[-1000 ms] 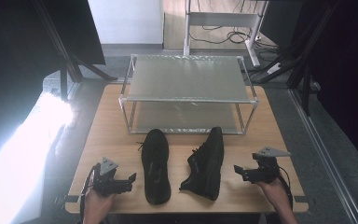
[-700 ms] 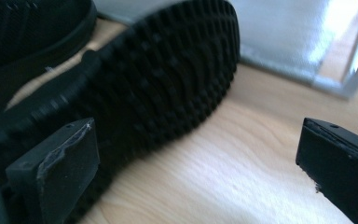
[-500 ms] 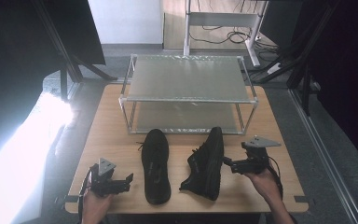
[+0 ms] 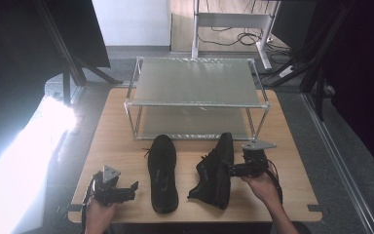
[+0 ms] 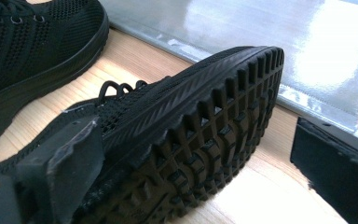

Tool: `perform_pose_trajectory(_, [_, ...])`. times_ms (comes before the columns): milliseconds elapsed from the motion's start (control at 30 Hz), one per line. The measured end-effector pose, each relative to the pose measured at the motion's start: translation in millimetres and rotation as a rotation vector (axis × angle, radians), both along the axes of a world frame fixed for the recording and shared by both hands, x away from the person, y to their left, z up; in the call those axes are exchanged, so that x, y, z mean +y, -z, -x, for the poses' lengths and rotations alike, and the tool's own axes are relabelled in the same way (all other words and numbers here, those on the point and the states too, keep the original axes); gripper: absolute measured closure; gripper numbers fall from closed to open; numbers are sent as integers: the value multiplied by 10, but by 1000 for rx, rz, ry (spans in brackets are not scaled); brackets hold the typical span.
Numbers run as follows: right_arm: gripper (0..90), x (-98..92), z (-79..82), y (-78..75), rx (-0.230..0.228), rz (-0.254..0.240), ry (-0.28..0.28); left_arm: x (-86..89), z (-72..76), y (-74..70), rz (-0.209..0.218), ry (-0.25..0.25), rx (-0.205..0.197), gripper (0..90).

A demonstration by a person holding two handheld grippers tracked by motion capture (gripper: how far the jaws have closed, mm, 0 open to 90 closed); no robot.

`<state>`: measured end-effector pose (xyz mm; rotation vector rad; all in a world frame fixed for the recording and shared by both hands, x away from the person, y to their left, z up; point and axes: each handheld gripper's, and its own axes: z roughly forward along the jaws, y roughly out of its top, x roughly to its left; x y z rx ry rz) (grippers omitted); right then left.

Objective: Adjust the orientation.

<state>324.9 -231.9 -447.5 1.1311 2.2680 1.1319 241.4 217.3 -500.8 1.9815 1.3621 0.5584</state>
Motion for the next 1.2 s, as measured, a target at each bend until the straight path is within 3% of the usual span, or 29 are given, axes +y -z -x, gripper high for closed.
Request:
perform_pose_trajectory(100, [41,-48,29,-15,3,4,10,-4,3,0,-3,-2,0,0])
perform_pose_trajectory(267, [42,-145,60,17,14,-49,34,-9,2,0,-6,-2,1,0])
perform_pose_trajectory(667, [47,-387,165,-10,2,-54,82,0,6,-8,-11,-8,-4,0])
perform_pose_trajectory(1200, [54,-737,248,53,20,-68,173,-15,0,-7,-22,0,0,0])
